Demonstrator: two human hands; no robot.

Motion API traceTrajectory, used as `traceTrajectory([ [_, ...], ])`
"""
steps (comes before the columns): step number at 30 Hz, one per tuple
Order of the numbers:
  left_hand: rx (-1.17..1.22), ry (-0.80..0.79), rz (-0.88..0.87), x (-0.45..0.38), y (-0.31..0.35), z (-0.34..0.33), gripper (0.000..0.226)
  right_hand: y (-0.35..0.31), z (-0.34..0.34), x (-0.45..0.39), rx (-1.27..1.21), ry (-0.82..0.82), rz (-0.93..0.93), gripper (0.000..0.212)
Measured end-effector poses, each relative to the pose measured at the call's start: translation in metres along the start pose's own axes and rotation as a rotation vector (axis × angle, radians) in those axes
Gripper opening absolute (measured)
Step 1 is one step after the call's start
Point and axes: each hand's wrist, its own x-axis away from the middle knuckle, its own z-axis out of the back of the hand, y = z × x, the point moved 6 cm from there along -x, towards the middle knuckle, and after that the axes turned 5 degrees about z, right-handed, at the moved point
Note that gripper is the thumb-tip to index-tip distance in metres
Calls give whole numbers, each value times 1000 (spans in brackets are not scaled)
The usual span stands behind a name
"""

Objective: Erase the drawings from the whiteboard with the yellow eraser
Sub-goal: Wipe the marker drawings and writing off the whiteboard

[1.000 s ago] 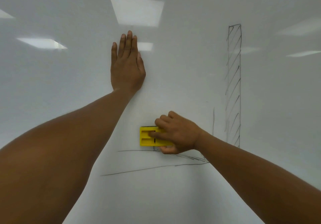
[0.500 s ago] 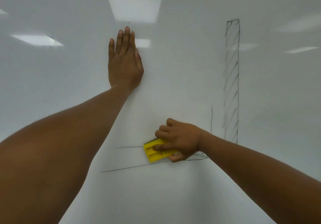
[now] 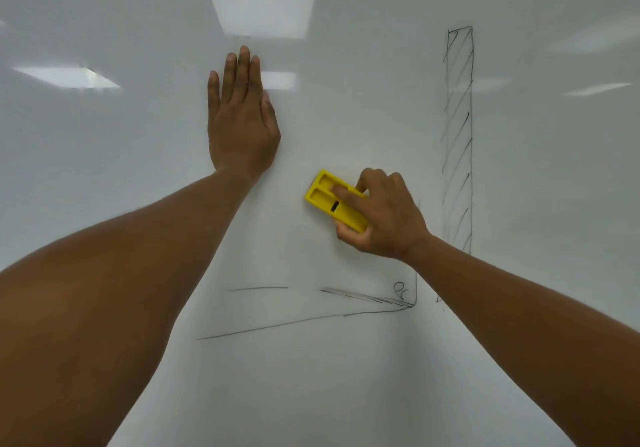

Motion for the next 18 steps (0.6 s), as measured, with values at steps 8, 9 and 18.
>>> traceTrajectory([
  [8, -1, -1, 0, 2, 1, 1, 55, -29, -17, 46, -84, -215, 464, 49],
  [9, -1, 0, 0, 2, 1, 1, 55, -20, -14, 46, -68, -200, 390, 50],
  [18, -13, -6, 4, 3, 1, 1, 55, 86, 18, 84, 66, 94, -786, 52],
])
